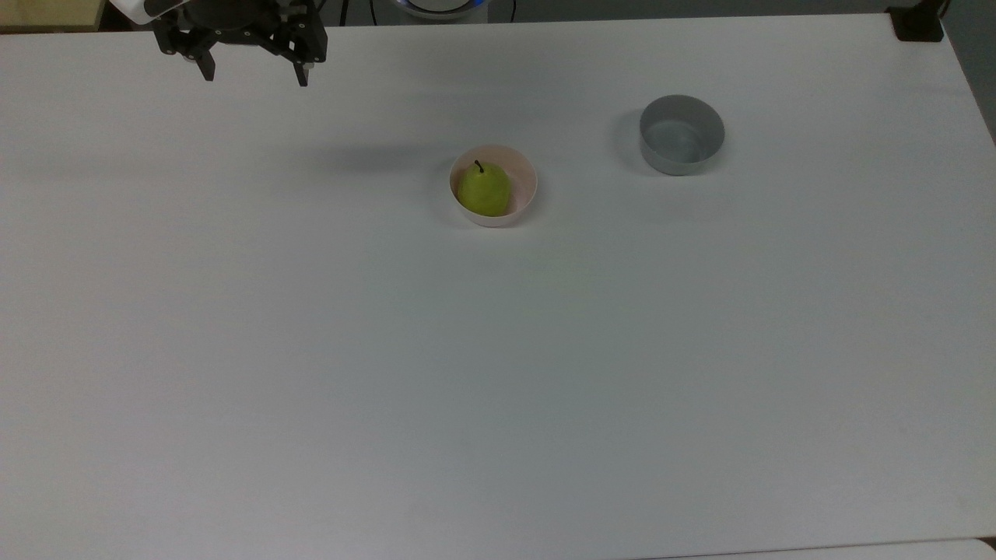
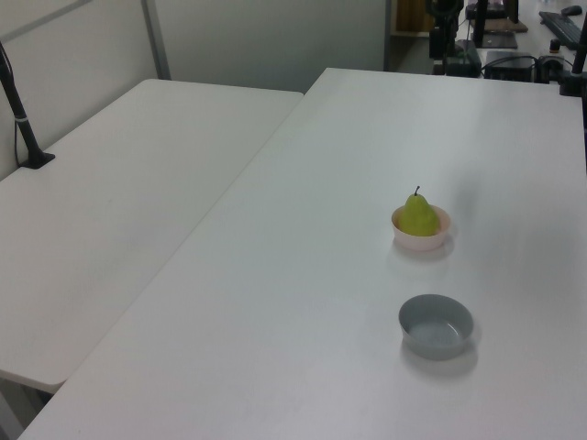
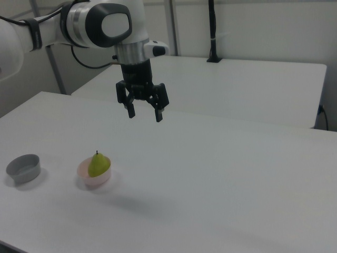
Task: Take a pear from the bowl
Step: 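Move the open gripper over the pink bowl holding the green pear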
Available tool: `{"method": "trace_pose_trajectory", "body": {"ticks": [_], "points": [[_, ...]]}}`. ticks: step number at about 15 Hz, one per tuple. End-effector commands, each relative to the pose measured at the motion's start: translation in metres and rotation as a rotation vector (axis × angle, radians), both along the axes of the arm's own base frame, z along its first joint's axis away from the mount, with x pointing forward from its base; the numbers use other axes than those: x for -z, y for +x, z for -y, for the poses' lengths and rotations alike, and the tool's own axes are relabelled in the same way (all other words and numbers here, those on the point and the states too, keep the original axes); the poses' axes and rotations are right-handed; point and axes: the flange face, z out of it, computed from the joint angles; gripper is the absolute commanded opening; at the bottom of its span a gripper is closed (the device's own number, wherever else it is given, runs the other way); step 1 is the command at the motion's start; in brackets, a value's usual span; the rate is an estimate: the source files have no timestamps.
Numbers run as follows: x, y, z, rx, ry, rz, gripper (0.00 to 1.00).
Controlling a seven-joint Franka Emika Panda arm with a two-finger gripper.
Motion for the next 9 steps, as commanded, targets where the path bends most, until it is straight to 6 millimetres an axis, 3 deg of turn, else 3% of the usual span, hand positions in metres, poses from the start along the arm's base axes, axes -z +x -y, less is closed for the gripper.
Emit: {"method": "trace_pose_trajectory", "body": {"ticks": [1, 9], "points": [[-0.002, -0.0001, -0.0059, 0.015, 0.004, 0.023, 1.0], [-0.0008, -0.0002, -0.0096, 0.005, 0.004, 0.015, 1.0]]}}
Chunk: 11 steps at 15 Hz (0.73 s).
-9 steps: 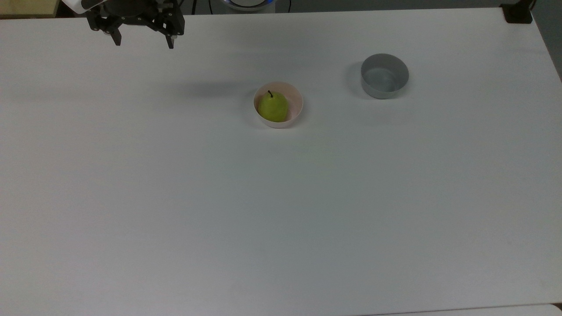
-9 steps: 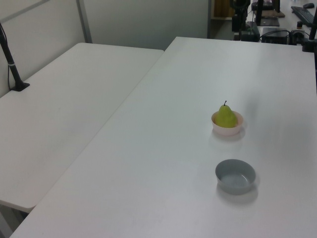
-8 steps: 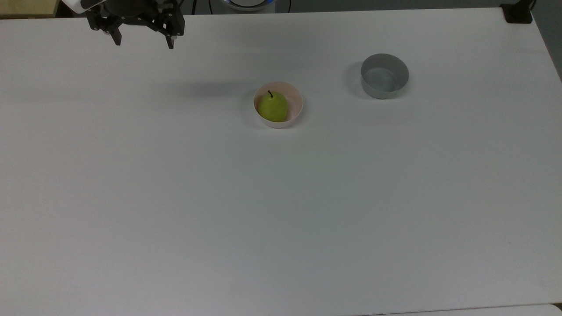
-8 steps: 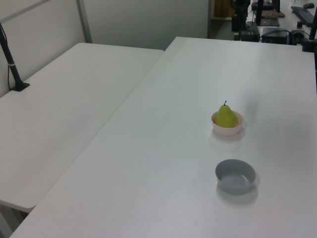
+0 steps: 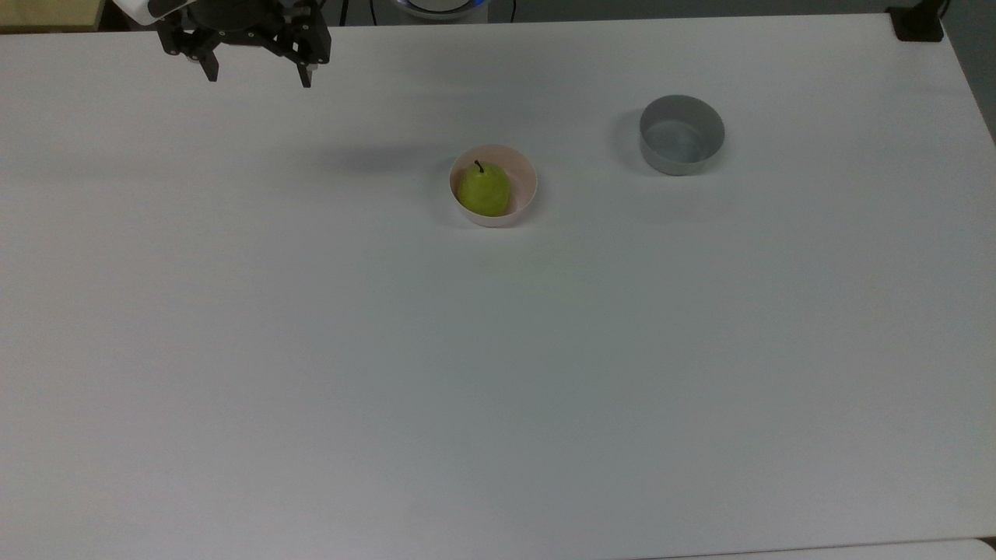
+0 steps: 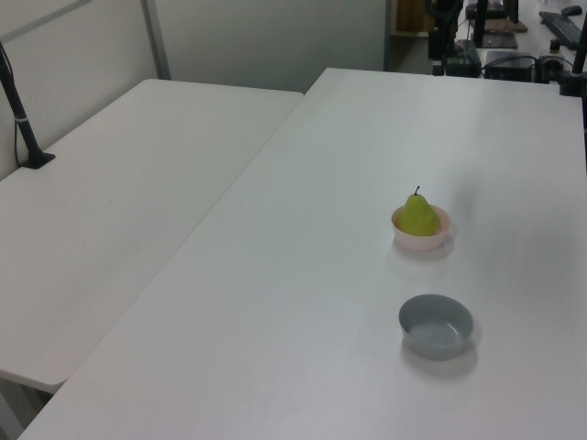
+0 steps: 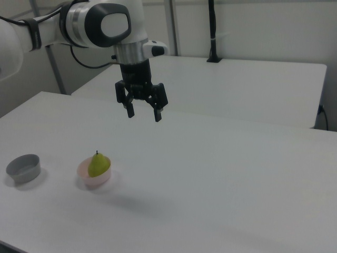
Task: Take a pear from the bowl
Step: 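Move the open gripper over the pink bowl holding the green pear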
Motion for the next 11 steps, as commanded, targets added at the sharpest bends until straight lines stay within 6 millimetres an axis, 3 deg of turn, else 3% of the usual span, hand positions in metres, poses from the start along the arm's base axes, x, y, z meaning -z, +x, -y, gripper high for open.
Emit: {"method": "trace_pose_trajectory", "body": {"ticks": [1, 4, 9, 11], "points": [[-0.001, -0.001, -0.007, -0.003, 0.004, 0.013, 1.0], [0.002, 0.001, -0.024, -0.036, 0.006, 0.003, 1.0], [0.006, 0.006, -0.103, -0.156, -0.001, -0.01, 1.0], [-0.001, 0.002, -0.135, -0.212, 0.001, -0.001, 1.0]]}}
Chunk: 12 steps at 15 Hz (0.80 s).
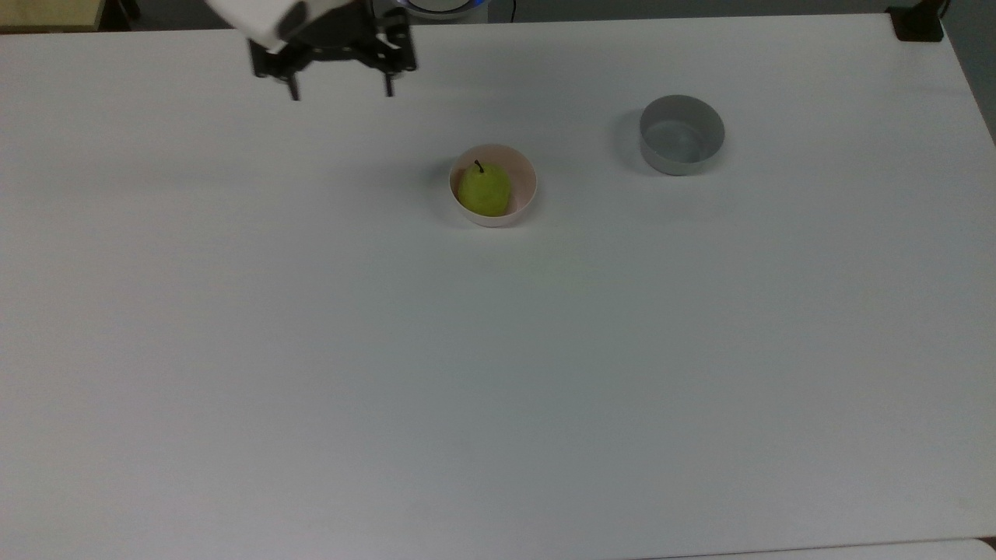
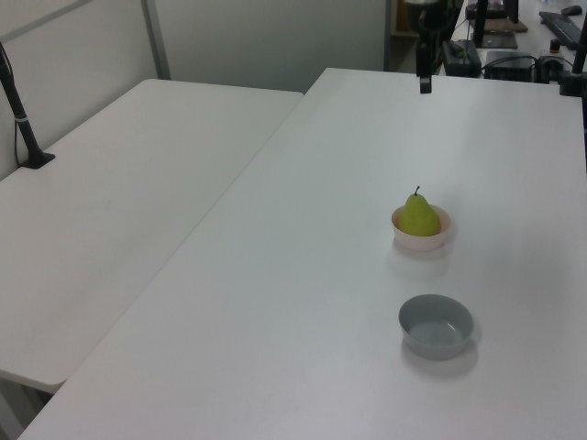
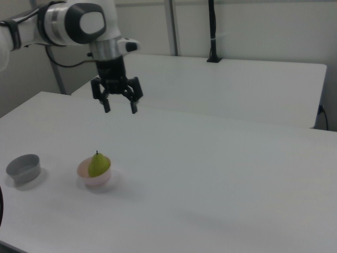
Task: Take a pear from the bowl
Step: 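Move the open gripper over the pink bowl holding the green pear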
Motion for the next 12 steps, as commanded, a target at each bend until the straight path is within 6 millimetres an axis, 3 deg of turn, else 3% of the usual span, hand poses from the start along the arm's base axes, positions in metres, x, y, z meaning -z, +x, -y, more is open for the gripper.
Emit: {"method": "trace_pose_trajectory", "body": {"ticks": [1, 2, 6, 12], "points": [[-0.004, -0.011, -0.054, -0.083, 0.006, 0.002, 1.0], [0.001, -0.014, -0.079, -0.124, 0.006, -0.009, 1.0], [0.021, -0.02, -0.119, -0.194, 0.002, -0.044, 1.0], [0.098, -0.018, -0.139, -0.231, -0.013, -0.134, 1.0]]}}
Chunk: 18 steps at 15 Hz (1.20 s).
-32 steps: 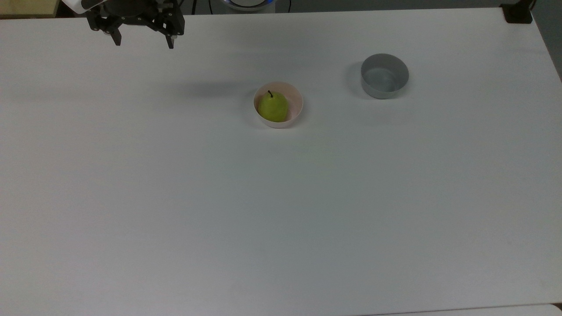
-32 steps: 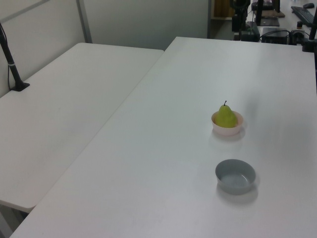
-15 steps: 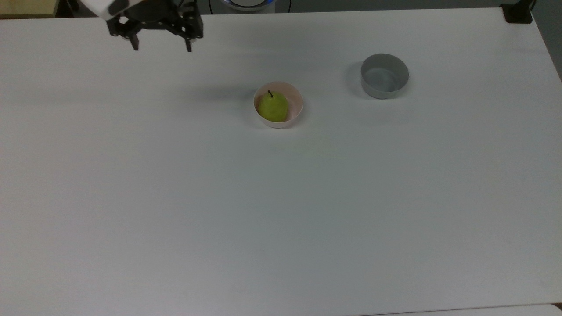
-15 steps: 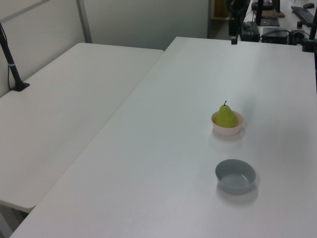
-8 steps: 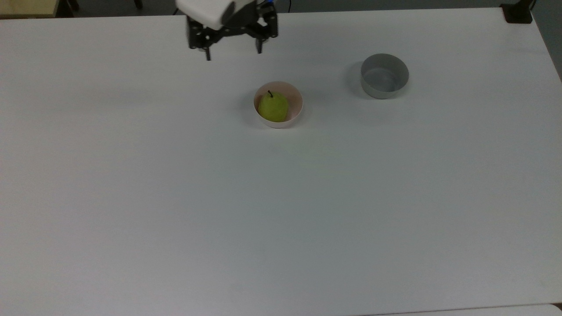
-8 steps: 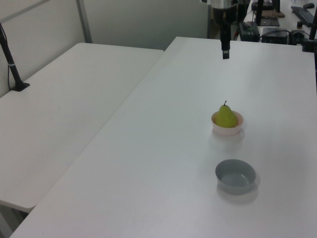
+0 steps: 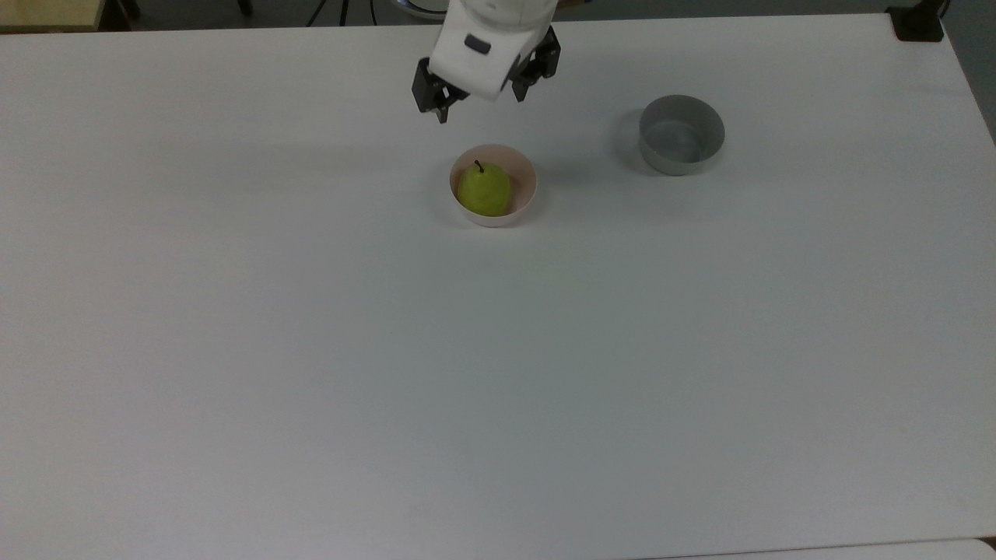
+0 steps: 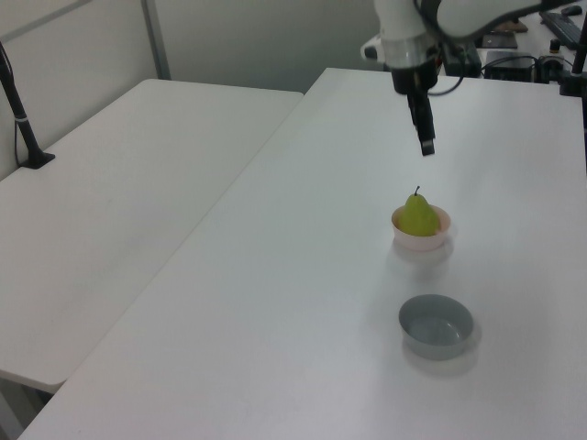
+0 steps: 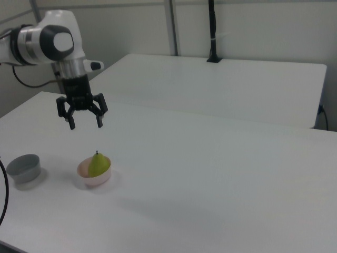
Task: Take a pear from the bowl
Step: 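Move the open gripper over the pink bowl holding the green pear, then lower the gripper around the pear and close on it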
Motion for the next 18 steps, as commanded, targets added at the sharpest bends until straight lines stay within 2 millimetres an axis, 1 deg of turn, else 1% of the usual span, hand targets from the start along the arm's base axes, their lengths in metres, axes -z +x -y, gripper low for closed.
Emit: {"method": "trace_pose_trajectory", "body": {"ticks": [1, 3, 6, 7, 9, 10, 11, 12, 13, 15, 16, 18], "points": [[0.045, 0.001, -0.001, -0.012, -0.005, -0.027, 1.0], [0.064, 0.004, 0.0, -0.031, -0.007, -0.047, 1.0], [0.092, 0.009, -0.004, -0.048, -0.013, -0.058, 1.0], [0.098, 0.007, -0.004, -0.057, -0.015, -0.067, 1.0], [0.118, 0.005, -0.014, -0.078, -0.032, -0.097, 1.0], [0.127, 0.007, -0.016, -0.084, -0.035, -0.093, 1.0], [0.137, 0.007, -0.018, -0.087, -0.033, -0.084, 0.98], [0.145, 0.006, -0.017, -0.091, -0.029, -0.068, 0.97], [0.148, 0.006, -0.017, -0.093, -0.03, -0.067, 0.95], [0.153, 0.006, -0.016, -0.096, -0.034, -0.072, 0.83], [0.154, 0.006, -0.016, -0.097, -0.033, -0.074, 0.82], [0.156, 0.006, -0.017, -0.099, -0.036, -0.078, 0.81]]}}
